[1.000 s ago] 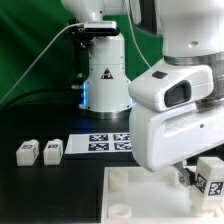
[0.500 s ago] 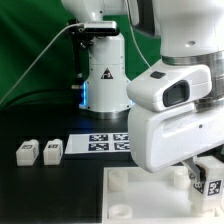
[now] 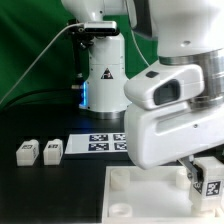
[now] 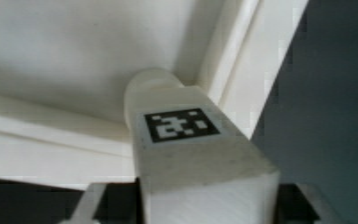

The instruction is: Assemble one leg

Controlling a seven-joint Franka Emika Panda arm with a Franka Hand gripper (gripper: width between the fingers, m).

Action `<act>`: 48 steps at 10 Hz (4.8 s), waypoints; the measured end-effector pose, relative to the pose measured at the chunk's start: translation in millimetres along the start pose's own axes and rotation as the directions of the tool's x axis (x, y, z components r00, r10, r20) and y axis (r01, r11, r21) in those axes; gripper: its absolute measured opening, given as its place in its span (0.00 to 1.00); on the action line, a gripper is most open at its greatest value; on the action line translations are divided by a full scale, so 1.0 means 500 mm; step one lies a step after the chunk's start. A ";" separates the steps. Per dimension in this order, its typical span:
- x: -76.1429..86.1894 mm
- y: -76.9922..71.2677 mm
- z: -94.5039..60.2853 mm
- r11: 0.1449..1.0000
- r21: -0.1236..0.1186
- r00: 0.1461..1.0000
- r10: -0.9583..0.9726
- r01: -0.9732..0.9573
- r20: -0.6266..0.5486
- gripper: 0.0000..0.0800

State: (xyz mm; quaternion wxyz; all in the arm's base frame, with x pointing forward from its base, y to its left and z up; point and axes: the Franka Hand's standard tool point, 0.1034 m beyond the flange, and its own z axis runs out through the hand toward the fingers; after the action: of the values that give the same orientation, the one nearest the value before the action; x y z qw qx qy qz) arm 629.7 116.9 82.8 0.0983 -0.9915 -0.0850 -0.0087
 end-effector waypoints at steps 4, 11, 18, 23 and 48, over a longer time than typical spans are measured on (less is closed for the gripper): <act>0.001 0.022 -0.004 0.831 0.146 0.834 0.549 -0.536 -0.062 0.40; -0.007 0.019 0.001 0.187 0.191 0.203 0.977 -0.964 0.065 0.40; -0.019 0.000 0.001 0.650 0.118 0.657 0.753 -0.751 0.034 0.79; -0.008 0.026 -0.010 0.978 0.034 0.978 0.206 -0.205 -0.037 0.81; -0.004 0.006 -0.010 0.939 -0.007 0.938 0.344 -0.345 -0.031 0.81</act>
Offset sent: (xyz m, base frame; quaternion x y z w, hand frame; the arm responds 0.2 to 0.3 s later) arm 0.0033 0.0083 -0.0126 0.0710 -0.0120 0.3600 0.9302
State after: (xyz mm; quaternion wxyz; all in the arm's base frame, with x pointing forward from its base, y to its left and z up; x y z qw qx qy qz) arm 628.2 112.5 87.2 0.0932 -0.9914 0.0913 -0.0064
